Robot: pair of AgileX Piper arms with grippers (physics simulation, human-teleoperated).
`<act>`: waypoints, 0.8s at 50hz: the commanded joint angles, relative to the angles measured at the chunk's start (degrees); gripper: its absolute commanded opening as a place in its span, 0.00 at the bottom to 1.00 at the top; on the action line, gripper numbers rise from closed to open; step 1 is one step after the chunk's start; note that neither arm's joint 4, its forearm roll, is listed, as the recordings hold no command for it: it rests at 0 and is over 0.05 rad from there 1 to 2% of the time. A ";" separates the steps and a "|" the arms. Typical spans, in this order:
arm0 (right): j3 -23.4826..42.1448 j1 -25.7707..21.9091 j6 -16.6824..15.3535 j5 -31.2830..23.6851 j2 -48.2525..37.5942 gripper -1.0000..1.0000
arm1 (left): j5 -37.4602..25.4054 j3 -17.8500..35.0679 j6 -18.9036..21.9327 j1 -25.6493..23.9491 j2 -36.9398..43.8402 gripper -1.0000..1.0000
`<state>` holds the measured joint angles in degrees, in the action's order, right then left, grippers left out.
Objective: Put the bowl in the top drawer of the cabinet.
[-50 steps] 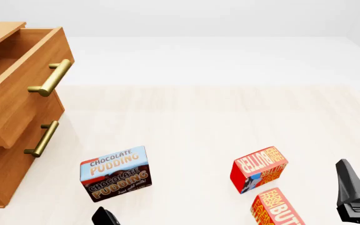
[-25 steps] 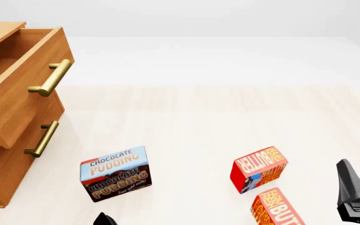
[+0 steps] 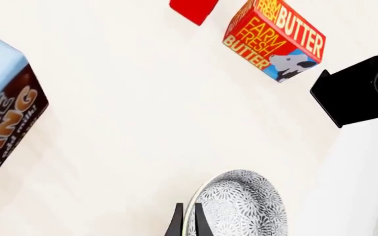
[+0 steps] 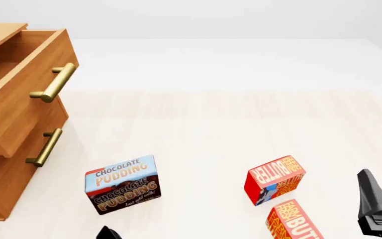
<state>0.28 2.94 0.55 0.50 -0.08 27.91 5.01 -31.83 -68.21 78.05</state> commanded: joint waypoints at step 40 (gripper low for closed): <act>0.01 -0.59 0.15 0.50 0.04 1.00 | -21.47 6.57 -0.56 5.02 -15.95 0.00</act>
<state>0.29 2.47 0.66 0.91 -0.05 11.54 9.21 -31.42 -63.81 65.47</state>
